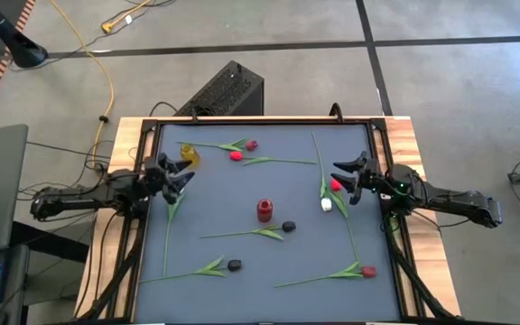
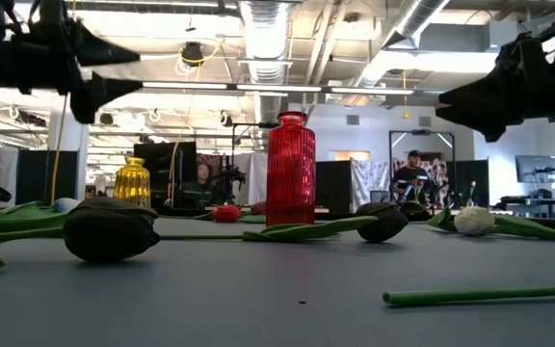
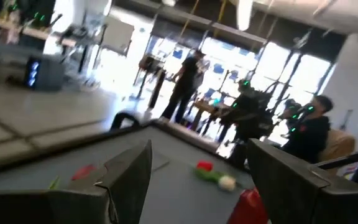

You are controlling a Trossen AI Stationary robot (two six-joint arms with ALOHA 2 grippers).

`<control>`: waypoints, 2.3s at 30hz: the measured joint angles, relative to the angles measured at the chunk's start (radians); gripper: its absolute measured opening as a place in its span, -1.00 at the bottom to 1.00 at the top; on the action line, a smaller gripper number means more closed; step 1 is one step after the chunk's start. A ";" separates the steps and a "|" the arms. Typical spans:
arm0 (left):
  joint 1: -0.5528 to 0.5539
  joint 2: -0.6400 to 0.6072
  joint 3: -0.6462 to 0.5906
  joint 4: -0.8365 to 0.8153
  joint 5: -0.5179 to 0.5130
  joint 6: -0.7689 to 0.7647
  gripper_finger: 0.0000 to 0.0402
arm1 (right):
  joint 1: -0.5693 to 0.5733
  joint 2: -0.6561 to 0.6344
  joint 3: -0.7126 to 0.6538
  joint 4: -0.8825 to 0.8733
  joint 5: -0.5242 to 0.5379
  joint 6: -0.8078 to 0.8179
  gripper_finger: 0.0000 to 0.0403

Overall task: Sort flowers into vase by color
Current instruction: Put the bottom red tulip into the yellow vase

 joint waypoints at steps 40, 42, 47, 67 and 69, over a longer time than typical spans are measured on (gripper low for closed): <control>0.000 0.816 0.421 0.107 0.015 0.455 0.25 | 0.287 0.845 0.716 -1.216 -0.042 0.811 0.12; 0.000 0.816 0.421 0.120 0.015 0.476 0.25 | 0.329 0.883 0.716 -1.218 -0.043 0.883 0.12; 0.001 0.816 0.422 0.195 0.013 0.501 0.25 | 0.423 0.976 0.716 -1.215 0.014 1.024 0.12; 0.001 0.816 0.422 0.146 0.020 0.480 0.25 | 0.589 1.292 0.716 -1.102 0.049 1.219 0.12; 0.003 0.816 0.422 0.142 0.020 0.484 0.25 | 0.595 1.315 0.716 -1.080 0.044 1.219 0.12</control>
